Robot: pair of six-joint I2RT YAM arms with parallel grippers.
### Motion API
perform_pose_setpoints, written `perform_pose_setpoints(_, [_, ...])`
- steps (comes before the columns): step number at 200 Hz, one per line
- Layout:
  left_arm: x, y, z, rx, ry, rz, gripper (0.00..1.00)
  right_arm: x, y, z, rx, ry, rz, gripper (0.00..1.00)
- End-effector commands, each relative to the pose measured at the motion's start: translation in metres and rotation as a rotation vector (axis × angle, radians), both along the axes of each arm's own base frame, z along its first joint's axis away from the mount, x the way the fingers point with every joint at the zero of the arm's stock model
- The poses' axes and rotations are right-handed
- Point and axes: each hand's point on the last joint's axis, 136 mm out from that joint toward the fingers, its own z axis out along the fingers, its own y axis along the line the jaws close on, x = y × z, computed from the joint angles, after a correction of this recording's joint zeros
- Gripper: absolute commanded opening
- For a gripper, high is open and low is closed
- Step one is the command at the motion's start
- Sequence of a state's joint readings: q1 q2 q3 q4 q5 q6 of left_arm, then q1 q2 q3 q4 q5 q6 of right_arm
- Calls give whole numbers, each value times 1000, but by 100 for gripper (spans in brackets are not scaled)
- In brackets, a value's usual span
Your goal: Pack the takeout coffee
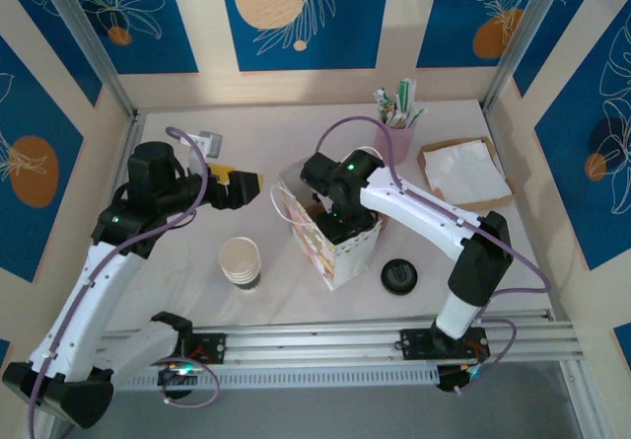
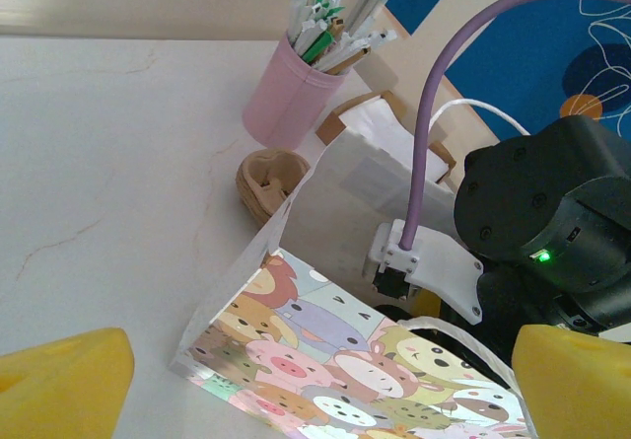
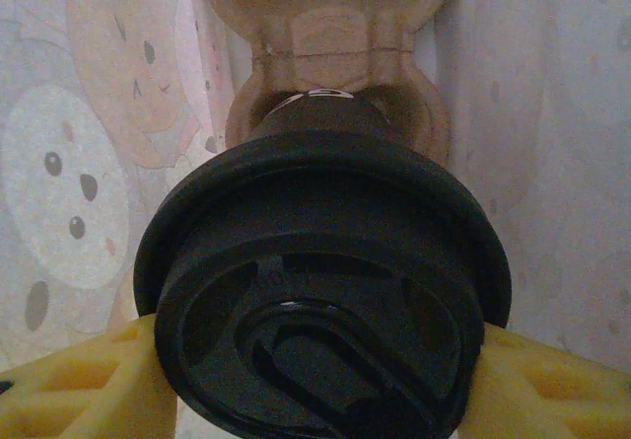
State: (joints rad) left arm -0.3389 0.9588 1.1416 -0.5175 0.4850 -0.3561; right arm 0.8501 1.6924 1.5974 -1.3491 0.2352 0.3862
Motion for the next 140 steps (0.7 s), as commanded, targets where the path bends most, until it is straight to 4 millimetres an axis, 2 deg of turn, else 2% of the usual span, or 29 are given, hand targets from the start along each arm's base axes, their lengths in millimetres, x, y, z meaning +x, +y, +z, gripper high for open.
perform_pose_setpoints(1, [-4, -2, 9, 9, -37, -15, 99, -7, -4, 2, -22, 45, -22, 61])
perform_pose_setpoints(140, [-4, -3, 9, 9, -35, -18, 98, -7, -7, 0, -46, 58, -31, 61])
